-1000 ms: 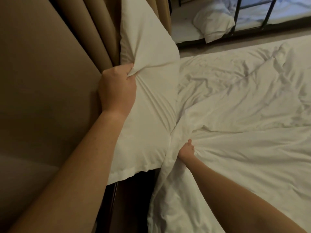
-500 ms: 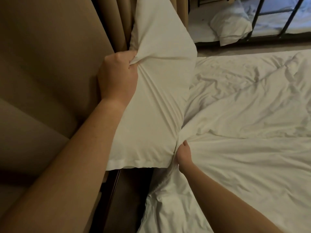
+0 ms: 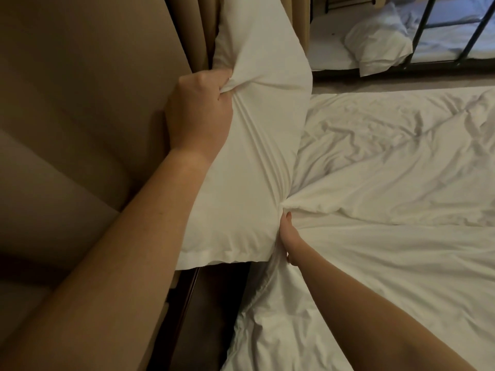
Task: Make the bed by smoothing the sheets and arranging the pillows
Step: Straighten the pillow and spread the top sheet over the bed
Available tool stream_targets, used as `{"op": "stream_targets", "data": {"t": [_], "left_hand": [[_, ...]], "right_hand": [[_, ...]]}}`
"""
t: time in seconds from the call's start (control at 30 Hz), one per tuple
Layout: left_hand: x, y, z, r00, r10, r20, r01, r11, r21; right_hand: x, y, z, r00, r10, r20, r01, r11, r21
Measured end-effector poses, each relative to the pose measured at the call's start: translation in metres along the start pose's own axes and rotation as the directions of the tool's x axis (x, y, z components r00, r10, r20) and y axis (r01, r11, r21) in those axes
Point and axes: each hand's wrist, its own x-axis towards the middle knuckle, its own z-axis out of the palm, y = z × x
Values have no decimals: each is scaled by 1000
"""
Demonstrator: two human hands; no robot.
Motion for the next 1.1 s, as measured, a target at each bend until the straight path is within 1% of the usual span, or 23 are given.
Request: {"op": "stream_targets", "data": {"t": [0.13, 0.37, 0.43, 0.5, 0.53, 0.57, 0.6, 0.63, 0.67, 0.7, 0.73, 0.83, 0.9, 0.97, 1.03, 1.1], "left_hand": [[2, 7, -13, 1000, -10, -6, 10, 1000, 24], [26, 10, -58, 997, 3, -76, 2, 998, 66], [37, 11, -72, 996, 5, -94, 2, 997, 74], [43, 11, -82, 994, -2, -113, 11, 997, 80], [43, 10, -85, 993, -11, -117, 21, 997, 81], [40, 9, -86, 993, -27, -115, 36, 997, 70], [36, 7, -85, 994, -49, -100, 54, 997, 52], [29, 6, -84, 994, -68, -84, 71, 997, 33], [22, 6, -81, 994, -89, -69, 90, 996, 15], [13, 6, -77, 993, -107, -51, 107, 994, -3], [5, 6, -73, 992, -121, -36, 121, 993, -10], [-21, 12, -55, 989, -147, -4, 147, 989, -15], [-37, 19, -46, 984, -180, 13, 180, 981, -66], [-52, 24, -38, 978, -203, 56, 208, 970, -123], [-67, 26, -32, 971, -216, 103, 231, 958, -169], [-81, 30, -23, 962, -231, 148, 258, 943, -211]], "right_hand": [[-1, -9, 3, 1000, 24, -1, -24, 999, -40], [-12, -19, 3, 999, 52, 7, -51, 992, -112], [-25, -23, 4, 996, 47, 69, -37, 989, -143], [-40, -21, 4, 985, -8, 170, 26, 994, -106], [-44, -20, 1, 976, -54, 212, 69, 996, -65], [-49, -22, -3, 969, -97, 227, 95, 995, 19], [-52, -25, -11, 966, -166, 198, 148, 983, 107], [-58, -32, -20, 957, -236, 167, 192, 951, 241], [-59, -39, -29, 957, -253, 142, 173, 891, 419], [-62, -45, -38, 958, -259, 125, 153, 828, 540], [-67, -53, -47, 953, -282, 115, 163, 790, 591], [-83, -59, -65, 923, -373, 93, 287, 830, 478], [-92, -50, -76, 908, -419, -26, 399, 841, 365], [-100, -37, -86, 856, -503, -121, 517, 825, 229], [-107, -27, -94, 817, -550, -173, 575, 801, 169], [-112, -16, -102, 799, -558, -225, 592, 795, 134]]}}
